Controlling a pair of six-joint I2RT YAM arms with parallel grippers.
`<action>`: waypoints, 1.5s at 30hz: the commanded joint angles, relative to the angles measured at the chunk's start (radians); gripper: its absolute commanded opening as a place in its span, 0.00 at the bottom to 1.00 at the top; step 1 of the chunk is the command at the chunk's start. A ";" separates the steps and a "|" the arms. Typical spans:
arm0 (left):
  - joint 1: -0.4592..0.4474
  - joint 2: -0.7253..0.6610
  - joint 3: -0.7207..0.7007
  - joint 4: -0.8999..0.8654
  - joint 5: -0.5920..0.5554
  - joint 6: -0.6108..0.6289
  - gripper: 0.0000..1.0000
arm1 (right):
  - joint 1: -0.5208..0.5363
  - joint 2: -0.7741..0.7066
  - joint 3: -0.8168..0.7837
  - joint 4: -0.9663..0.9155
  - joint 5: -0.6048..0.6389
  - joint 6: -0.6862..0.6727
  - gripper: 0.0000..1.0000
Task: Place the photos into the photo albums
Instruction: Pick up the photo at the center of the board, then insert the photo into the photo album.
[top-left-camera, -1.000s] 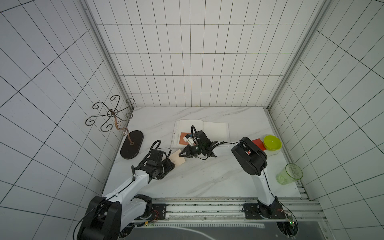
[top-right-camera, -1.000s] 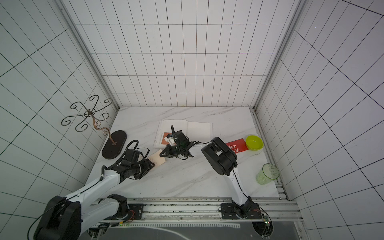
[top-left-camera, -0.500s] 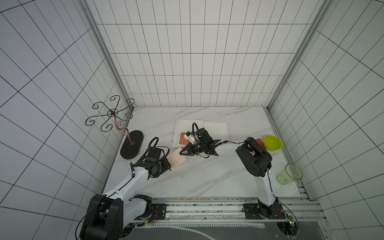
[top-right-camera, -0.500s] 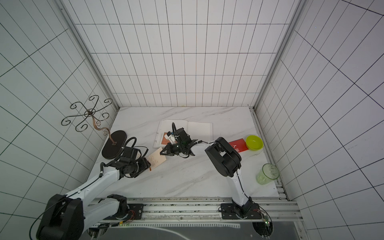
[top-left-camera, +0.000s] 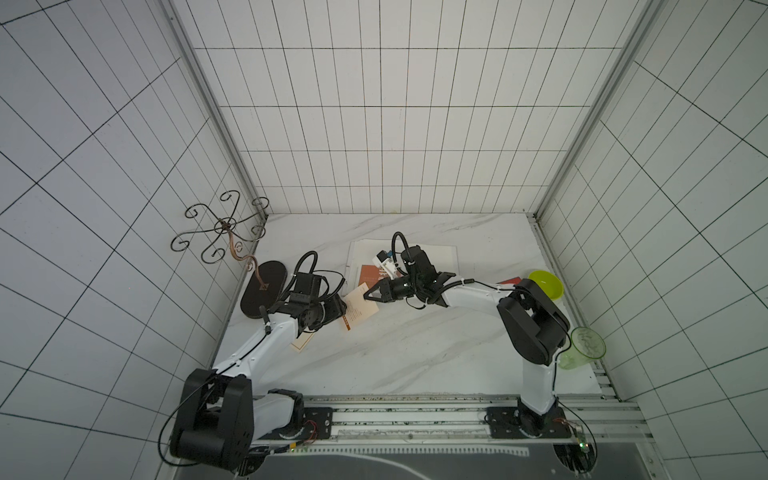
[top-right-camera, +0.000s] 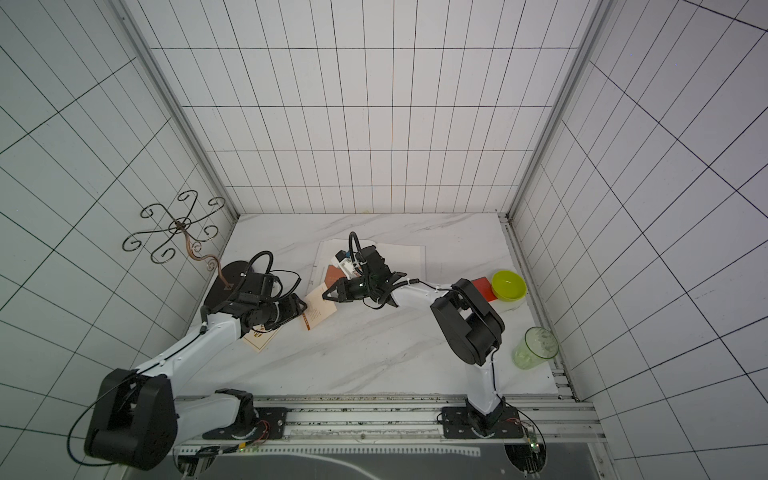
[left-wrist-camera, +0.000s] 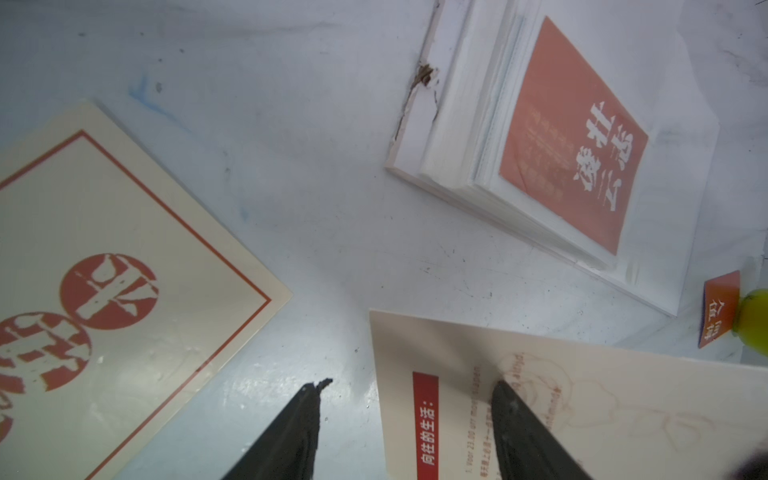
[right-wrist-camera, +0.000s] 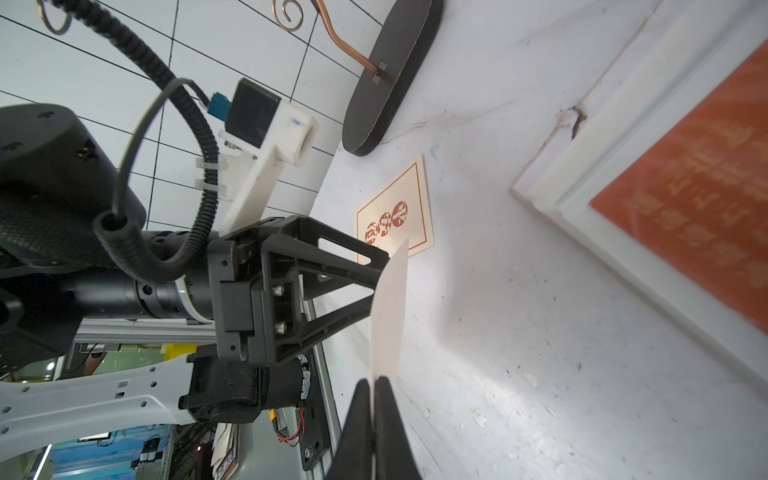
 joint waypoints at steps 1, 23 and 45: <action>0.010 -0.029 0.029 0.100 0.076 0.049 0.66 | -0.034 -0.064 -0.057 -0.005 0.003 -0.058 0.00; -0.003 0.156 0.120 0.828 0.402 0.105 0.64 | -0.240 -0.411 -0.313 0.145 0.211 -0.120 0.00; -0.127 0.442 0.207 1.302 0.444 0.072 0.60 | -0.404 -0.637 -0.589 0.443 0.427 -0.008 0.00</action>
